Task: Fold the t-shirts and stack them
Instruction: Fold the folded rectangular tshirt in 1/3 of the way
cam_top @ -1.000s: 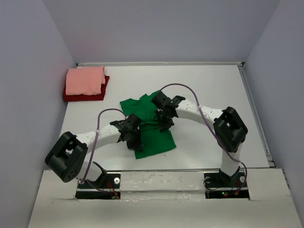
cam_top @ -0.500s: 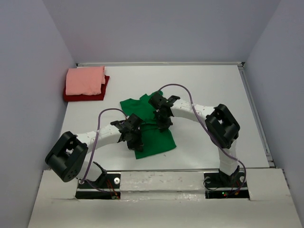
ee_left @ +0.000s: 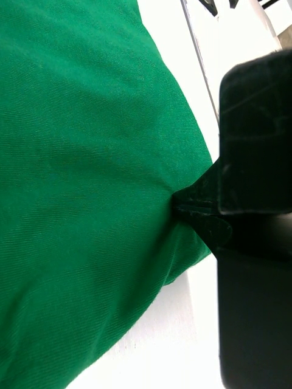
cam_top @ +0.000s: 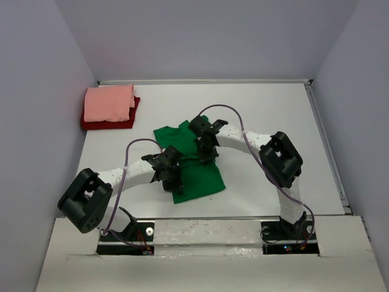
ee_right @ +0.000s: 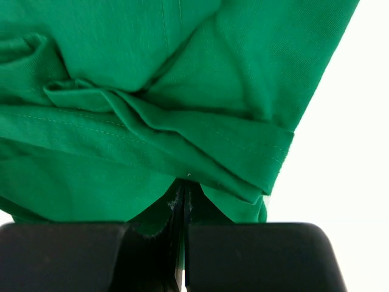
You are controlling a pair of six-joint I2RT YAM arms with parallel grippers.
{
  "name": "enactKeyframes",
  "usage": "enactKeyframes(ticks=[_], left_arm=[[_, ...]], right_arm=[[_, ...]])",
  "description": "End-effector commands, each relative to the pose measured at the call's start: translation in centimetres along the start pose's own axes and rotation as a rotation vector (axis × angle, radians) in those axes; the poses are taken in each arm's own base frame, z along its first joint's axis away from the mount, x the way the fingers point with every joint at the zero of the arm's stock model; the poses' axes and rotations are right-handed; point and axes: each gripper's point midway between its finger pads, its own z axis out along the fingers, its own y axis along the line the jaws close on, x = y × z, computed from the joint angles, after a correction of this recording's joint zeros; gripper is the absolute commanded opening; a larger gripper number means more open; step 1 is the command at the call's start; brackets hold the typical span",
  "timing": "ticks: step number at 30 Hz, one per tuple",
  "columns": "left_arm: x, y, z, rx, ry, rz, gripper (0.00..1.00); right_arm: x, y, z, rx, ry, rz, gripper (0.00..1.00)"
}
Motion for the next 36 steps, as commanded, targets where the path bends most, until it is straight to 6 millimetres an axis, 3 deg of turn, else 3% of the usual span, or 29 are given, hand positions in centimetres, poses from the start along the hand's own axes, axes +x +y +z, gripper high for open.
enactKeyframes(ticks=[1,19,29,36], left_arm=[[0.7,0.8,0.2,-0.040,0.019,0.022,0.00],[0.4,0.6,0.0,-0.037,0.011,0.029,0.00],[0.6,0.5,0.2,-0.028,0.020,0.031,0.00],[0.9,0.3,0.4,-0.022,0.033,0.042,0.00]], right_arm=[[-2.1,-0.5,-0.6,0.015,-0.038,-0.003,0.00],[-4.8,-1.1,1.5,0.015,-0.026,-0.016,0.00],[-8.1,-0.2,1.8,0.011,-0.064,-0.052,0.00],[-10.3,-0.8,1.5,0.030,-0.092,-0.063,0.00]])
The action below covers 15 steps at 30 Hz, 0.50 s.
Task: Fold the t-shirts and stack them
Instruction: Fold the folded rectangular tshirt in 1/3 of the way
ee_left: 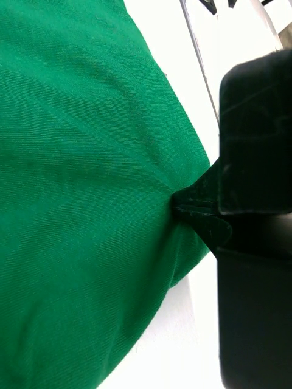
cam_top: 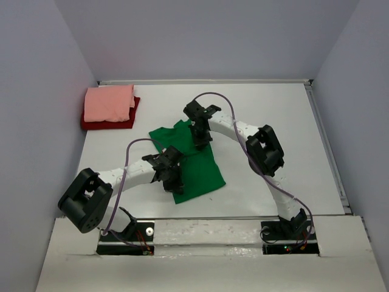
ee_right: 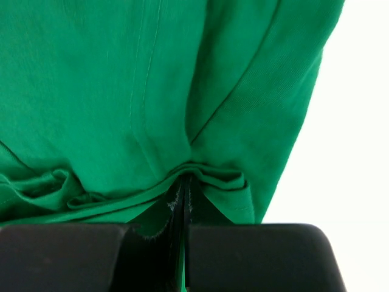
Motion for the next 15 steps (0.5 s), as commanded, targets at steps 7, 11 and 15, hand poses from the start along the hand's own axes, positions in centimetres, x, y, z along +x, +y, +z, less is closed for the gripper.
enactKeyframes(ticks=[7,11,15], left_arm=[[1.4,0.1,0.8,-0.023,0.053,0.046,0.00],[1.4,-0.1,1.0,-0.016,0.056,0.048,0.00],[0.8,-0.3,0.8,-0.032,0.037,0.065,0.00]], right_arm=[[-5.0,-2.5,-1.1,0.025,-0.081,-0.010,0.00],[-7.2,-3.2,-2.0,0.030,-0.123,-0.026,0.00],[-9.3,-4.4,-5.7,0.085,-0.186,-0.039,0.00]])
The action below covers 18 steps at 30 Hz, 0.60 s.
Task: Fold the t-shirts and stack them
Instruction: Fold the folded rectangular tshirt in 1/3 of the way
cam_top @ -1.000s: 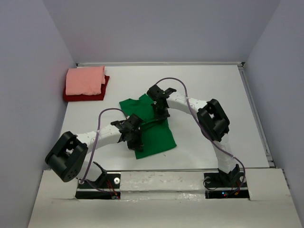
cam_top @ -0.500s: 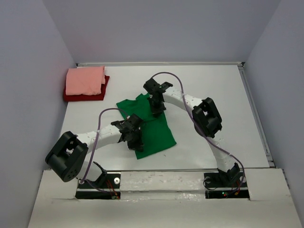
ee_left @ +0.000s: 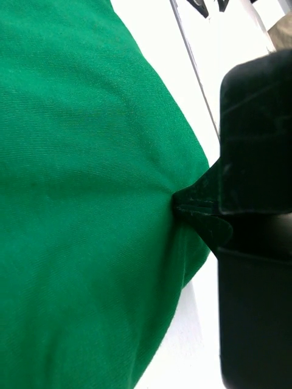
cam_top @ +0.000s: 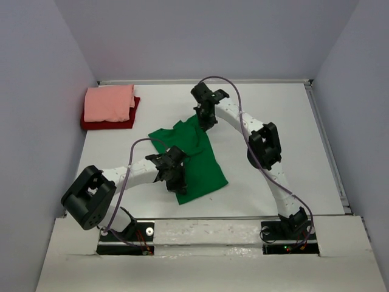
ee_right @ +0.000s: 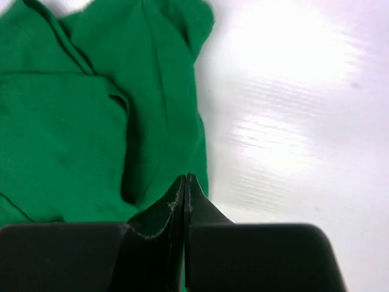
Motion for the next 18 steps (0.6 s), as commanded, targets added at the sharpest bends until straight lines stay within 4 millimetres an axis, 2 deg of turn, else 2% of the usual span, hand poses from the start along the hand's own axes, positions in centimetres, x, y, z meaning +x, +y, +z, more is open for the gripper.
enactKeyframes(ticks=[1,2,3,4,5,6,8,9,10,11,12,16,17,18], left_arm=[[0.1,0.9,0.2,-0.077,0.006,0.043,0.00],[-0.3,1.0,0.0,-0.097,-0.009,0.046,0.00],[-1.7,0.5,-0.6,-0.111,-0.065,0.055,0.00],[-2.0,0.6,-1.2,-0.136,-0.081,0.047,0.00],[-2.7,0.5,-1.8,-0.149,-0.110,0.046,0.00],[-4.1,0.4,-3.0,-0.183,-0.174,0.043,0.00],[-5.5,0.0,-4.3,-0.208,-0.228,0.026,0.03],[-6.9,-0.7,-5.3,-0.213,-0.281,0.024,0.04],[-7.0,-0.4,-5.9,-0.244,-0.284,0.016,0.04],[-7.5,-0.6,-6.4,-0.254,-0.302,0.006,0.04],[-8.3,-1.3,-7.1,-0.246,-0.325,0.009,0.05],[-11.0,-2.5,-8.5,-0.274,-0.379,0.016,0.05],[-12.1,-3.0,-8.7,-0.276,-0.384,0.028,0.00],[-12.8,-3.1,-8.6,-0.272,-0.376,0.028,0.00]], right_arm=[[-3.5,-1.2,-6.3,0.047,-0.119,-0.032,0.00],[-2.7,-1.4,-5.8,0.057,-0.090,-0.032,0.00],[-3.1,-1.5,-8.2,0.046,-0.126,-0.022,0.00],[-2.8,-1.7,-9.0,0.047,-0.131,-0.017,0.00],[-2.4,-2.5,-9.4,0.055,-0.135,-0.005,0.03],[-1.3,-2.8,-9.9,0.048,-0.131,-0.004,0.12],[0.3,-3.2,-9.9,0.018,-0.100,0.007,0.20],[2.1,-4.0,-8.4,0.018,-0.056,0.017,0.21],[2.6,-3.9,-9.0,-0.004,-0.064,0.018,0.20],[2.6,-4.1,-8.6,-0.029,-0.076,0.033,0.05],[4.6,-4.4,-7.5,-0.025,-0.028,0.030,0.00],[6.3,-5.1,-6.1,0.001,-0.003,0.034,0.00],[6.7,-4.6,-5.9,-0.028,0.007,0.037,0.00],[6.8,-4.2,-6.0,-0.055,0.009,0.038,0.00]])
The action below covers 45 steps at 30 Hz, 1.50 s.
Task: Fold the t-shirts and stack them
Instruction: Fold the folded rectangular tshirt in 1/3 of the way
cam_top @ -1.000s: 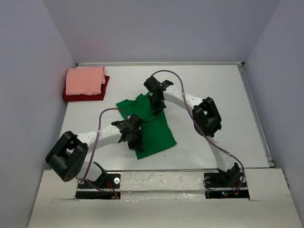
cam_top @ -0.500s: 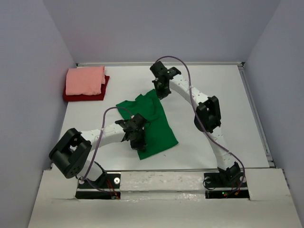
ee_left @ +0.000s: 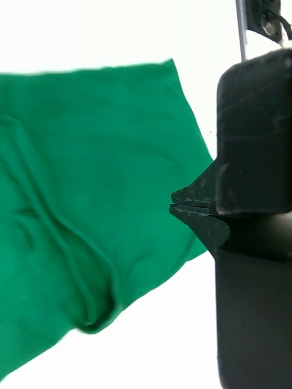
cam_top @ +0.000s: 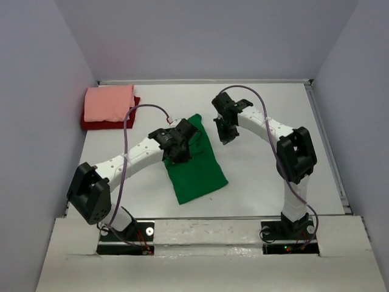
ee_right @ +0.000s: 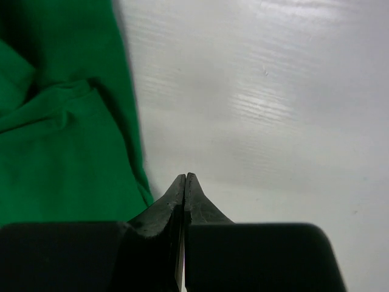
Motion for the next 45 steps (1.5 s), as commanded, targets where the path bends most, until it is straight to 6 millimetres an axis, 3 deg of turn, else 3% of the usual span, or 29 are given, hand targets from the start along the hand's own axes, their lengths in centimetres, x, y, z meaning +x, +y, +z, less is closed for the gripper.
enactKeyframes(ticks=[1,5,10,14,19,24,26,35,39,45], left_arm=[[-4.9,1.4,0.3,-0.076,-0.053,-0.020,0.00],[-9.1,2.4,2.0,-0.061,-0.051,-0.045,0.00],[-13.6,3.8,4.3,-0.105,-0.069,-0.050,0.00],[-15.1,2.3,7.3,-0.057,-0.002,-0.019,0.00],[-15.9,1.5,9.9,-0.049,0.037,-0.003,0.00],[-15.8,1.7,13.4,-0.070,0.096,0.003,0.00],[-16.2,1.8,14.0,-0.070,0.091,0.004,0.00],[-17.0,2.2,16.0,-0.073,0.112,0.006,0.00],[-17.6,2.0,16.4,-0.076,0.114,0.012,0.00],[-17.8,1.1,16.7,-0.032,0.131,0.024,0.00]], right_arm=[[-0.2,1.9,0.8,-0.109,-0.024,0.018,0.00],[-0.2,3.6,-1.4,-0.217,-0.036,0.039,0.00],[0.6,2.6,-2.7,-0.184,-0.052,0.044,0.00],[1.8,3.0,-3.8,-0.207,-0.034,0.030,0.00],[3.9,5.3,-4.3,-0.243,-0.008,-0.036,0.00],[6.7,7.7,-2.7,-0.231,0.054,-0.104,0.00],[7.2,8.1,-2.2,-0.227,0.071,-0.101,0.00],[9.0,8.8,0.4,-0.241,0.129,-0.075,0.00],[10.7,8.0,2.5,-0.197,0.178,-0.061,0.00],[12.0,7.6,3.9,-0.179,0.215,-0.043,0.00]])
